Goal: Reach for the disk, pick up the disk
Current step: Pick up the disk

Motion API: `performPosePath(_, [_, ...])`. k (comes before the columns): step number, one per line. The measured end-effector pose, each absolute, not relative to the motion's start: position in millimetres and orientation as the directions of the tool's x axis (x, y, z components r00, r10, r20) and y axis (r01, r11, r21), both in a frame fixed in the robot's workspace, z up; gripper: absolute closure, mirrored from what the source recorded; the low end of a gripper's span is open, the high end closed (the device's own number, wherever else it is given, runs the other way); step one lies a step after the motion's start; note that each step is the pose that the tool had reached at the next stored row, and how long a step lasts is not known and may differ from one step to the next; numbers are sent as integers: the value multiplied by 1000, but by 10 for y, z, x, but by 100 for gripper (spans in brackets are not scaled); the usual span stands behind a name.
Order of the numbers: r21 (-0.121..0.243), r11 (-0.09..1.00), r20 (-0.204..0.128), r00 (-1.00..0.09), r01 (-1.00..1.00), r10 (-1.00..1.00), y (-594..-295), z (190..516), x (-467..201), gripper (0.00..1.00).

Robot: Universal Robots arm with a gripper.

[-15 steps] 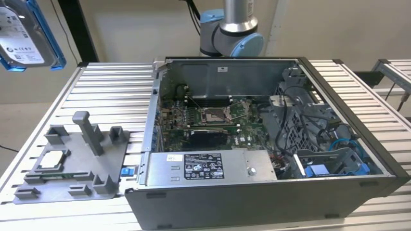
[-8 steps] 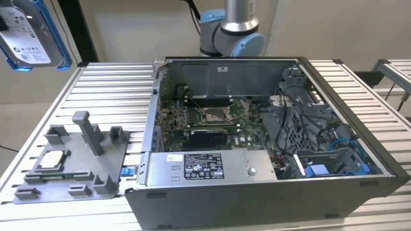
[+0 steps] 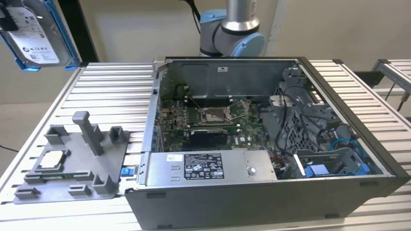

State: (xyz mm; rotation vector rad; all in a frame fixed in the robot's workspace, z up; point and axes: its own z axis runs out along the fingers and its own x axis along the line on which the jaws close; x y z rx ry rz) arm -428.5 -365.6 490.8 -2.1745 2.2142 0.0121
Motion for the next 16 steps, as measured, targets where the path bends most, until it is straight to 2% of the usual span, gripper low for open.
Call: performPosePath(16, [-20, 18, -33, -18, -1000, -999, -3656, 4908, -3944, 100])
